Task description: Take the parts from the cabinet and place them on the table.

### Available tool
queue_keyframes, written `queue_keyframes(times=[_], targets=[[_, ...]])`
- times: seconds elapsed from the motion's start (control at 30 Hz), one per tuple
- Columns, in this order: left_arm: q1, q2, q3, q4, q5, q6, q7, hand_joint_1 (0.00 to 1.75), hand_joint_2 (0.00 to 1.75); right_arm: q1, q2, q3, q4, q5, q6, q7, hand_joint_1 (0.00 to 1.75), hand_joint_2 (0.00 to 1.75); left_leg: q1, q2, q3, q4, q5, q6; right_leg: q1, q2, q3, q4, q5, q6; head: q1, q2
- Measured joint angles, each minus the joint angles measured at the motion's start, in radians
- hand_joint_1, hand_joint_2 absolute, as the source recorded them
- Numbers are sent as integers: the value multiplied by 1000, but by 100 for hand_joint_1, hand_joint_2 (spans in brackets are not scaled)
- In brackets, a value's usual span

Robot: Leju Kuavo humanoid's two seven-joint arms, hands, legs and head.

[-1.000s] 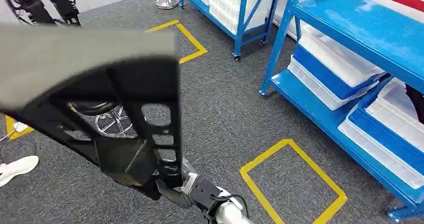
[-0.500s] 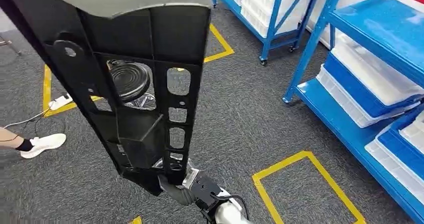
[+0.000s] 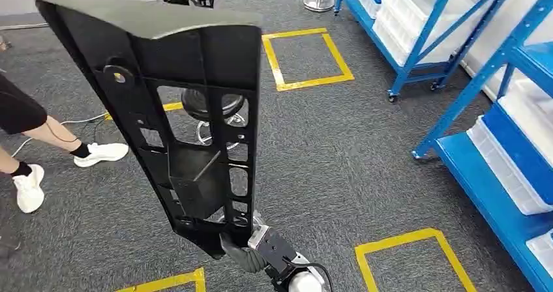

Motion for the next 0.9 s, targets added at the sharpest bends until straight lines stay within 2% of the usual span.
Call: queue_keyframes(times=[0.03,0.07,0.1,0.13,0.17,0.2,0.27,0.3,0.33,0.37,0.4,0.43,0.47,0.5,0.53,0.57,0.6,0.63,0.67,0.7,0.73,0.8,0.83,0.87,0.9], targets=[[1,0,0,0,1,-3,-1,0,175,0,-2,0,4,0,-2,-2,175,175,-2,-16,1,0,0,0,1,3,20,-51,28,7,0,0],[2,-3,0,0,1,-9,-2,0,175,0,-3,0,9,0,-5,-6,175,175,-3,-33,2,1,0,0,2,12,59,-139,68,14,0,0],[3,-5,0,0,1,-13,-3,0,175,0,-3,-2,12,0,-8,-12,175,175,-3,-47,3,2,0,-1,2,36,100,-228,103,18,0,0],[3,-6,0,0,1,-15,-3,0,175,-1,-4,-3,15,0,-9,-18,175,175,-2,-58,0,2,0,-3,-2,91,127,-292,123,17,0,0],[1,-6,0,0,1,-18,-3,0,175,3,-6,-3,17,0,-13,-23,175,175,-11,-74,-2,11,-6,-9,-3,91,133,-308,133,6,-2,0],[3,-7,0,0,1,-21,-6,0,175,6,-10,-4,20,0,-20,-29,175,175,-7,-84,-5,9,-4,-13,0,75,138,-306,135,1,-2,0],[11,-7,0,0,0,-22,-6,0,175,9,-11,-4,21,0,-27,-36,175,175,0,-101,-10,5,0,-24,3,61,140,-305,136,-6,-2,0],[12,-7,0,0,0,-23,-6,0,175,10,-11,-4,21,0,-28,-37,175,175,-1,-107,-11,5,0,-26,1,56,140,-307,138,-8,-1,0],[13,-6,0,2,-2,-24,-6,0,175,10,-11,-5,21,-1,-31,-39,175,175,3,-108,-14,11,-6,-30,-14,42,145,-319,143,-16,-2,0],[15,-8,0,2,-2,-24,-7,0,175,11,-12,-6,21,-1,-33,-39,175,175,-6,-39,-21,33,-22,-34,-8,33,150,-322,142,-19,-5,0],[13,-7,0,2,-2,-24,-8,0,175,14,-12,-7,21,-3,-37,-43,175,175,-5,11,-47,85,-54,-39,-7,18,153,-322,140,-28,-13,0],[8,-6,0,2,-2,-23,-10,0,175,19,-12,-7,21,-4,-39,-44,175,175,-2,38,-86,164,-93,-45,-3,4,154,-322,136,-33,-12,0],[8,-5,0,2,-2,-23,-12,0,175,27,-15,-8,21,-4,-39,-45,175,175,2,51,-131,247,-125,-50,0,-15,154,-322,134,-36,-12,0],[8,-5,0,2,-4,-23,-14,0,175,33,-18,-8,21,-5,-39,-46,175,175,5,57,-159,298,-138,-54,0,-30,154,-322,132,-39,-11,0],[9,-5,0,2,-4,-23,-15,0,175,37,-18,-8,21,-5,-40,-46,175,175,8,60,-166,306,-128,-56,0,-43,154,-322,131,-39,-13,0],[12,-4,0,2,-4,-23,-15,0,175,38,-18,-8,22,-5,-40,-46,175,175,12,63,-150,270,-100,-59,0,-54,155,-322,129,-38,-13,0],[12,-2,0,2,-4,-22,-15,0,175,38,-18,-8,22,-5,-40,-47,175,175,14,70,-112,196,-59,-60,-1,-64,157,-322,128,-36,-13,0],[11,-1,0,2,-4,-21,-15,0,175,38,-18,-8,22,-5,-40,-47,175,175,15,91,-59,101,-18,-59,-1,-75,161,-322,124,-32,-13,0],[9,-1,0,2,-5,-20,-15,0,175,38,-18,-9,22,-5,-40,-48,175,175,12,150,-11,23,0,-55,4,-84,167,-322,121,-27,-13,0],[4,1,0,1,-6,-19,-12,0,175,39,-17,-9,22,-7,-42,-50,175,175,1,150,-6,12,-11,-50,15,-94,168,-320,115,-19,-13,0],[1,1,0,1,-9,-18,-10,0,175,38,-18,-10,22,-9,-44,-50,175,175,0,134,-10,12,-10,-40,12,-102,169,-321,114,-14,-3,0],[4,2,0,2,-13,-15,-6,0,175,39,-15,-11,21,-11,-49,-50,175,175,-8,111,-13,11,-12,-27,9,-125,177,-326,111,-5,-4,0],[5,5,0,1,-13,-13,-5,0,175,39,-11,-11,19,-11,-52,-50,175,175,-5,97,-3,-1,-5,-18,15,-132,185,-324,106,3,-5,0],[7,5,0,1,-14,-13,-5,0,175,39,-12,-13,19,-12,-56,-50,175,175,3,87,5,-7,-1,-10,9,-84,173,-301,93,6,-3,0],[6,5,0,1,-14,-12,-6,0,175,38,-10,-13,16,-12,-57,-52,175,175,5,77,5,-8,2,-2,8,-39,151,-246,64,-3,-3,0]])
